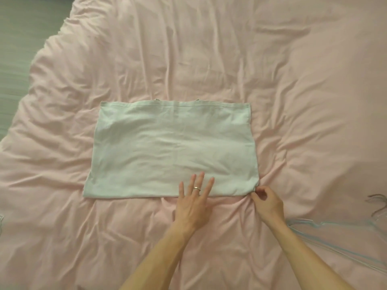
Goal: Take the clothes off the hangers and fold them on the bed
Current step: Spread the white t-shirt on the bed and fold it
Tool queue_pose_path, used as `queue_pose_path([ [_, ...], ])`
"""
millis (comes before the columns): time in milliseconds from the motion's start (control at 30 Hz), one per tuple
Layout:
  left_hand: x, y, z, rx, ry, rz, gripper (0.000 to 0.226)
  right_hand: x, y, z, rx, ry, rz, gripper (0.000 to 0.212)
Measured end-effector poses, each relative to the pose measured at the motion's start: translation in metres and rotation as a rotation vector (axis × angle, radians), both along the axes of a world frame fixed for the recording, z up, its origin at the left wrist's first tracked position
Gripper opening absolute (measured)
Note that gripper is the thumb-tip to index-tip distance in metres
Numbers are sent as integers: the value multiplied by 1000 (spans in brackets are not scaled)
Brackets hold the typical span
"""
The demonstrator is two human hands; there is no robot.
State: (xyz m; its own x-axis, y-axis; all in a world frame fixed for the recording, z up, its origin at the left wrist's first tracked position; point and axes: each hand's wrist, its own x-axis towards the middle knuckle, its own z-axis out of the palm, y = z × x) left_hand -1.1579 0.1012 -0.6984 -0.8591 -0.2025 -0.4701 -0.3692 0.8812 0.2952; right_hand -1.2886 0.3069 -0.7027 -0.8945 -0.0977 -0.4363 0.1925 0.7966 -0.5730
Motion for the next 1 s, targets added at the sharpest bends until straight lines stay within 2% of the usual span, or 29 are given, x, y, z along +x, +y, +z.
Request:
queue_pose_path([
  [100, -16, 19, -12, 9, -102, -23, 73, -9, 25, -7, 55, 47, 87, 6],
  [167, -18, 21, -17, -21, -132, -4, 70, -14, 43, -8, 110, 65, 81, 7],
  [267, -25, 27, -16, -52, -167, 30, 70, -20, 56, -5, 144, 21, 95, 7],
  [367, -45, 52, -7, -110, -206, 61, 79, -23, 47, 2, 62, -47, 199, 11],
  [433, -55, 70, -5, -105, -174, 23, 87, -23, 38, 3, -22, -86, 187, 23],
  [533, -69, 94, -12, -110, -37, -64, 97, -26, 33, -2, -40, -89, 173, 11],
  [600, -83, 103, -13, -119, 21, -107, 98, -36, 30, -1, -44, -124, 59, 7],
  [667, -98, 110, -11, -152, 27, -115, 98, -52, 25, 5, -77, -65, -38, 9],
  [733, -111, 116, -13, -206, 30, -124, 91, -75, 12, 15, -101, -83, -60, 13],
  [800, -121, 122, -18, -234, 72, -158, 70, -109, -7, 21, -163, -179, -80, 20],
  [900, -124, 125, -19, -303, 225, -152, 35, -157, -41, 19, -309, -356, -99, 48],
  [933, -124, 124, -17, -301, 262, -136, 31, -168, -49, 15, -369, -418, -118, 50],
  [1000, -117, 121, -12, -230, 298, -62, 20, -180, -70, 14, -457, -520, -135, 29],
])
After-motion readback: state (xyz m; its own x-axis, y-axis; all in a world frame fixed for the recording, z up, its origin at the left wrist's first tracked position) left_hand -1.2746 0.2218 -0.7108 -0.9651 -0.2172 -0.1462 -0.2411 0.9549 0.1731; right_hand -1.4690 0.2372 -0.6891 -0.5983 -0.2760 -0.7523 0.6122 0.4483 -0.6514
